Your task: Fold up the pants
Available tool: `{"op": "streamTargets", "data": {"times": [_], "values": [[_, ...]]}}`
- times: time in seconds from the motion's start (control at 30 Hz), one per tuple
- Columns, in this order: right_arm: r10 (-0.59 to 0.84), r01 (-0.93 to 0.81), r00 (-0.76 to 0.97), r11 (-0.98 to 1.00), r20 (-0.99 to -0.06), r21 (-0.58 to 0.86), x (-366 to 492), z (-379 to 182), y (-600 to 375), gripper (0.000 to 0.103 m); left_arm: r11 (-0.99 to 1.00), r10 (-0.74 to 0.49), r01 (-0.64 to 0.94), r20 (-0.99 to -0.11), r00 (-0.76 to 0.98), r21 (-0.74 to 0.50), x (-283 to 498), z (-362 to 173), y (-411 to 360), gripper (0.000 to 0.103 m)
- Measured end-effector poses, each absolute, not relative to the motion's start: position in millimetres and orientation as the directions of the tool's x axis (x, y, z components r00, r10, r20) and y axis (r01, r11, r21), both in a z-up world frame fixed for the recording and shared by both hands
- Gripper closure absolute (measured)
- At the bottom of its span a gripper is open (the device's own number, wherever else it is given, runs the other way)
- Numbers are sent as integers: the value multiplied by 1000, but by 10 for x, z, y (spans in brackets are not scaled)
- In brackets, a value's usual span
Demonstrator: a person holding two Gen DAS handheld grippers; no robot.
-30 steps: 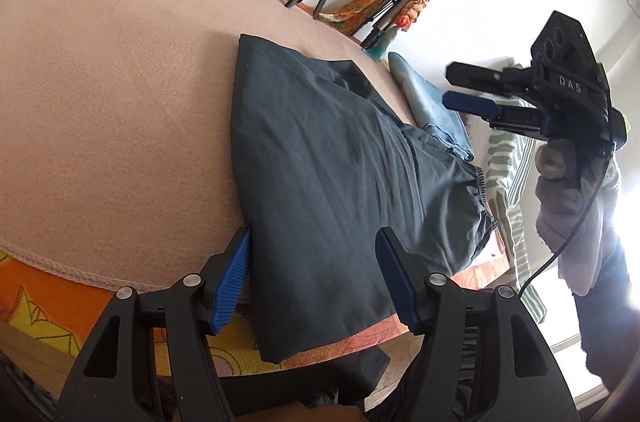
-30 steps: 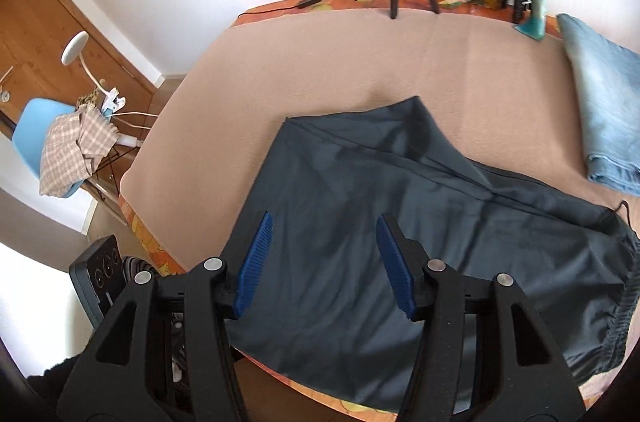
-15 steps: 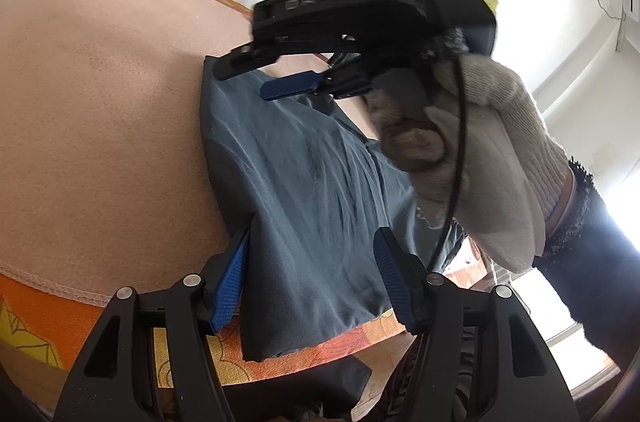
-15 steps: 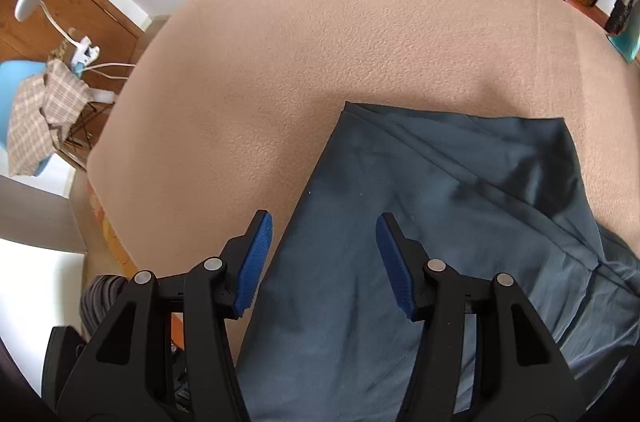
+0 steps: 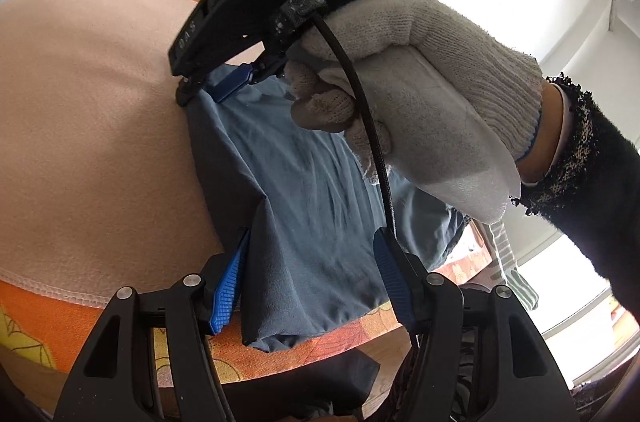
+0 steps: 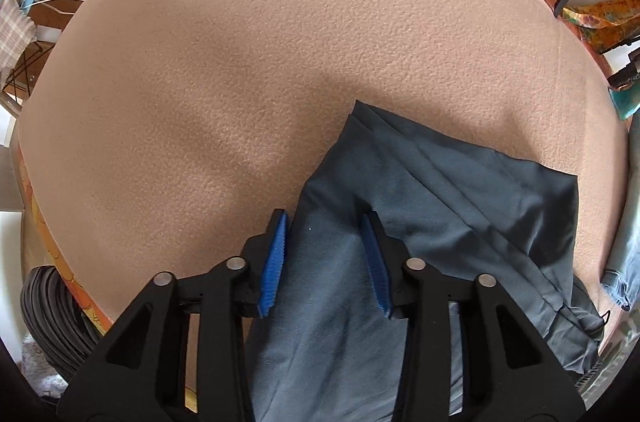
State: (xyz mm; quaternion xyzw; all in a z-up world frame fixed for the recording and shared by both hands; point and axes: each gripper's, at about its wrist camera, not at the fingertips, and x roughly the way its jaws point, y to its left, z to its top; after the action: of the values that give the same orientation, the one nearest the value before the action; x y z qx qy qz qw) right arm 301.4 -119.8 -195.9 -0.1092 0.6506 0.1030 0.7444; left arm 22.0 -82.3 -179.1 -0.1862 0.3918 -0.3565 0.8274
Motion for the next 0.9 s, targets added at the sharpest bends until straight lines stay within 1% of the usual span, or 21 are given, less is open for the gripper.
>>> {"op": "streamTargets", "data": {"times": [0.03,0.07,0.13,0.27,0.33,0.4,0.43,0.5,0.53,0.57,0.6,0.73,0.9], "values": [[18,-287,134,958,-991,-22,3016,-1951,-1231,77,692,-722,439,-525,452,-573,212,-1782,-812,42],[39,-274,131,962,-991,1,3020,-1943,-1272,81,709,-705,432,-539,461,-558,212,-1781,-805,41],[79,-247,125,968,-989,46,3023,-1931,-1346,91,730,-684,416,-563,465,-543,221,-1801,-797,41],[136,-220,151,970,-979,101,2971,-1864,-1463,96,745,-667,369,-595,449,-556,317,-1903,-780,41],[164,-213,167,969,-972,127,2939,-1813,-1520,98,725,-688,367,-588,425,-583,369,-1939,-775,41],[201,-196,182,967,-963,165,2905,-1744,-1667,98,680,-733,382,-558,388,-626,429,-1961,-834,45],[218,-188,191,965,-957,182,2894,-1704,-1725,98,656,-754,394,-543,370,-643,437,-1954,-867,49],[254,-179,216,960,-943,217,2855,-1591,-1913,98,635,-773,424,-529,351,-646,453,-1915,-939,74],[270,-179,229,956,-935,232,2833,-1531,-1953,99,624,-782,439,-519,346,-647,463,-1880,-969,79],[282,-176,243,954,-928,243,2809,-1462,-2062,99,606,-795,452,-502,340,-655,477,-1837,-995,88],[295,-171,258,951,-920,257,2785,-1390,-2134,99,586,-810,465,-483,333,-663,485,-1790,-1014,92],[371,-147,320,928,-872,341,2705,-1006,-2424,99,535,-844,537,-437,310,-652,471,-1535,-1148,92],[426,-133,398,903,-813,408,2527,-684,-2717,99,481,-874,614,-398,278,-626,439,-1251,-1359,92]]}}
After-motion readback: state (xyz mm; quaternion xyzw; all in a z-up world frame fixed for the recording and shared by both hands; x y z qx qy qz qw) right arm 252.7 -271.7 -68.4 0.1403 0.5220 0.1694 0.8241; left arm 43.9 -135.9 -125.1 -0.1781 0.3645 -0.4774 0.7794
